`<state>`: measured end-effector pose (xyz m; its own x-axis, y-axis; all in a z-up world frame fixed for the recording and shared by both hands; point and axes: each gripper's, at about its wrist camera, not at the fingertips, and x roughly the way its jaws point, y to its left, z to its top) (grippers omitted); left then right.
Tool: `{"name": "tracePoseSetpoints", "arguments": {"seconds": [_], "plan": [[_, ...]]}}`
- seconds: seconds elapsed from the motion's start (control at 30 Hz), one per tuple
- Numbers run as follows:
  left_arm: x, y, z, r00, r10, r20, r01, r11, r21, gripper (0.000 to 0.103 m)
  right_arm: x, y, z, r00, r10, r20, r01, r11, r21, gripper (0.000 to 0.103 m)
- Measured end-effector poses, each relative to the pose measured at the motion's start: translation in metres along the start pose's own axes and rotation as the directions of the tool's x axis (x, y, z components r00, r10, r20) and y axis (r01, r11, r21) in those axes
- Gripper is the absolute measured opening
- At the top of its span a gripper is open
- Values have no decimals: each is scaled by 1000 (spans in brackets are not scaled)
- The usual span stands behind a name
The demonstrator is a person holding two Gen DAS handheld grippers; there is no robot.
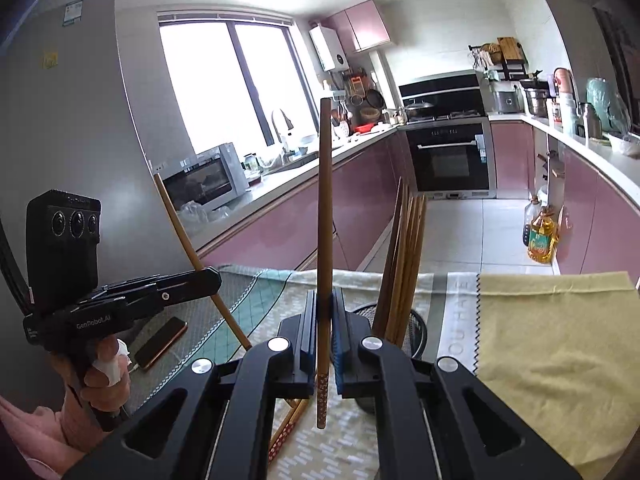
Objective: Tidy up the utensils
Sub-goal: 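Lift the chopstick upright and lower it into the mesh cup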
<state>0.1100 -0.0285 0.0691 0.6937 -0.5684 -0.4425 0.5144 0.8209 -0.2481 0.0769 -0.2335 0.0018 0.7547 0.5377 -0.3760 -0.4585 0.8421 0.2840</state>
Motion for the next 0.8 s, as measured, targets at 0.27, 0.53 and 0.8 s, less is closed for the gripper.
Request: {"name": "tracePoseSetpoints", "arguments": {"seconds": [0.27, 0.53, 0.8], "plan": [[11, -12, 29, 998, -5, 56, 4, 1000, 10, 7, -1, -9, 25, 998, -20, 56, 21, 1000, -8, 6], [31, -26, 38, 998, 19, 56, -21, 999, 35, 7, 11, -22, 34, 997, -48, 60, 47, 999, 21, 6], [59, -31, 25, 998, 51, -38, -47, 994, 102, 7, 40, -31, 25, 998, -64, -20, 65, 997, 32, 6]]}}
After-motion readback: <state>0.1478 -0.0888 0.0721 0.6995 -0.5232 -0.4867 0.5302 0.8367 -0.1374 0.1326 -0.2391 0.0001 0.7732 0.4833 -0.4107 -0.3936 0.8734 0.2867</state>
